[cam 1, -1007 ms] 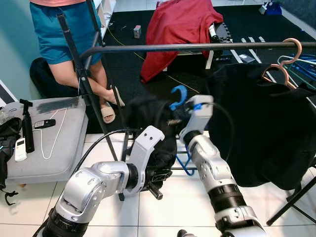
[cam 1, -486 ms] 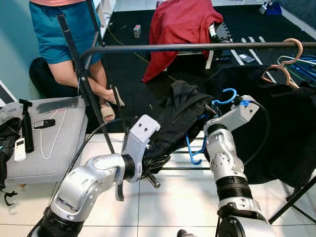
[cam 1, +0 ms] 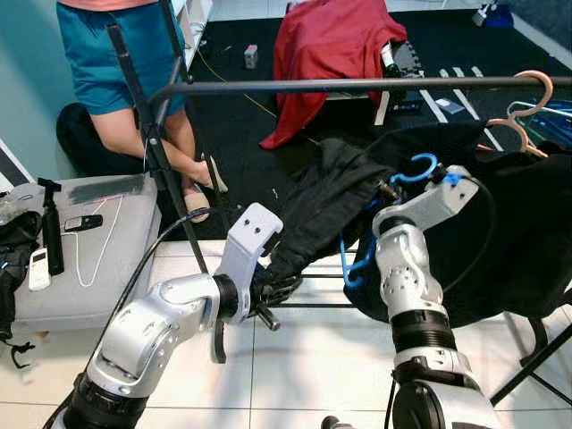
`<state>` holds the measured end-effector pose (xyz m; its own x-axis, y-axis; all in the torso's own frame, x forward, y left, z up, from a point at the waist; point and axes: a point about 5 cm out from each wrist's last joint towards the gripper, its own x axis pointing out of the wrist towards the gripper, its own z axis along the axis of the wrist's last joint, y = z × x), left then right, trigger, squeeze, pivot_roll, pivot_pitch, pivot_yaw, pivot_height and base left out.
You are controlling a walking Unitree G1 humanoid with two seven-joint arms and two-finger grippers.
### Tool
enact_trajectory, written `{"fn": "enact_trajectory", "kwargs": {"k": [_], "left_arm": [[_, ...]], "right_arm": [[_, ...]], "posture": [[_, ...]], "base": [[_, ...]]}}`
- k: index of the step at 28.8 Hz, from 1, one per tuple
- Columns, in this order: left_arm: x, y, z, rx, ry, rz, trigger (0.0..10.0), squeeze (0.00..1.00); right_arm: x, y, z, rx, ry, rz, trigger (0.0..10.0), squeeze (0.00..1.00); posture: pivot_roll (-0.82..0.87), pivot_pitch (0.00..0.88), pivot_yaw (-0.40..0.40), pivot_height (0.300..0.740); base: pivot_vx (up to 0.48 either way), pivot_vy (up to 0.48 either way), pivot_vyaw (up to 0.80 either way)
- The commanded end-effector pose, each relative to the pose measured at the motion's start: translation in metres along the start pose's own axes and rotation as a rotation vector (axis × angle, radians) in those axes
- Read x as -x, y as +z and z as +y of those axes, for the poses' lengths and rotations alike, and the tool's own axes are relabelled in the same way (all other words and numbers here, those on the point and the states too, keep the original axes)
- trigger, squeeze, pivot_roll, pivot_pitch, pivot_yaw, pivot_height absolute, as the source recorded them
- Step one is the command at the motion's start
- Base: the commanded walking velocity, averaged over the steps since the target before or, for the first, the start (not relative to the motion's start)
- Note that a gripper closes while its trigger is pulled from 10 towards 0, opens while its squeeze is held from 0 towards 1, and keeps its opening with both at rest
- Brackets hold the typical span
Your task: Hang hanger
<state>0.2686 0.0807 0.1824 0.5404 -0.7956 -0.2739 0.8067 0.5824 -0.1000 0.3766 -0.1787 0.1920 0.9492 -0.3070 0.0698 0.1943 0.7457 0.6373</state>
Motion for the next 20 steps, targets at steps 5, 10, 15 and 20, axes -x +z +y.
{"fn": "enact_trajectory", "kwargs": {"k": [5,10,15,20], "left_arm": [[0.001,-0.006,-0.001,0.013,-0.016,0.013,10.0,1.00],[0.002,-0.007,0.000,-0.005,-0.007,0.022,10.0,0.71],[0.005,-0.004,0.010,-0.026,0.051,-0.006,10.0,0.00],[0.009,0.003,0.029,-0.048,0.187,-0.061,10.0,0.00]], "right_arm": [[-0.001,0.009,0.006,-0.008,0.025,-0.046,10.0,0.00],[0.000,0.006,0.010,-0.006,0.047,-0.029,10.0,0.00],[0.003,-0.001,0.016,0.049,0.116,0.003,10.0,0.00],[0.013,-0.012,0.026,0.162,0.257,0.047,10.0,0.00]], "posture": [[-0.07,0.140,0.021,0.740],[-0.07,0.137,0.020,0.740],[-0.07,0.140,0.015,0.740],[-0.07,0.148,0.015,0.740]], "base": [[0.000,0.000,0.00],[0.000,0.000,0.00],[0.000,0.000,0.00],[0.000,0.000,0.00]]}}
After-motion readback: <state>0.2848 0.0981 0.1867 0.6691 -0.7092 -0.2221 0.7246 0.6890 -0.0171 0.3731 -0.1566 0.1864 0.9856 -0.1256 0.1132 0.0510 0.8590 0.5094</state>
